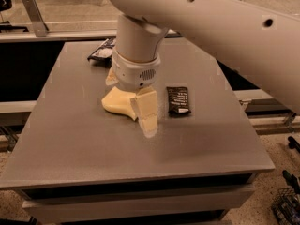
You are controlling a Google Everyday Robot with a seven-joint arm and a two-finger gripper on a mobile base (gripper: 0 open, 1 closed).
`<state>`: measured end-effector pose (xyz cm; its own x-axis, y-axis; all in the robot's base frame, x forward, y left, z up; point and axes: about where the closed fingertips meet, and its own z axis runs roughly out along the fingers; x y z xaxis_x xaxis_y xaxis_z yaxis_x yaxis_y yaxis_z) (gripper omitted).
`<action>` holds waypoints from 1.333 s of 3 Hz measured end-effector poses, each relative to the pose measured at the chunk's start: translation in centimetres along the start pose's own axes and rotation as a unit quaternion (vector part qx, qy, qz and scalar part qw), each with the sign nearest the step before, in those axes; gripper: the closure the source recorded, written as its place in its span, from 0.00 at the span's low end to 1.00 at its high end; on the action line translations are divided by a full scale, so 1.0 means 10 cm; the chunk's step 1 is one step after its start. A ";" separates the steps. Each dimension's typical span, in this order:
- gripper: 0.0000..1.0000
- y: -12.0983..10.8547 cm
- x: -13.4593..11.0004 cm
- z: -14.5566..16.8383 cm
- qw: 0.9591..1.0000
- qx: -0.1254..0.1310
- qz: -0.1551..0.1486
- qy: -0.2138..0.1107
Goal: Pick sponge
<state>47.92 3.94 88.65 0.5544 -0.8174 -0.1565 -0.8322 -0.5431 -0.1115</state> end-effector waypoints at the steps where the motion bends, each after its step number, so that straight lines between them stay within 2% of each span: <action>1: 0.00 -0.16 -0.06 0.09 1.000 0.003 -0.024 -0.006; 2: 0.00 -0.26 -0.06 0.17 0.999 0.016 -0.039 -0.013; 4: 0.00 -0.29 0.16 0.18 0.998 0.056 -0.023 0.012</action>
Offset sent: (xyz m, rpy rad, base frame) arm 0.0280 0.0283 -0.0199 0.0659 -0.0434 0.1030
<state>51.22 4.60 86.92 0.5907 -0.7972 -0.1250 -0.7992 -0.5565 -0.2272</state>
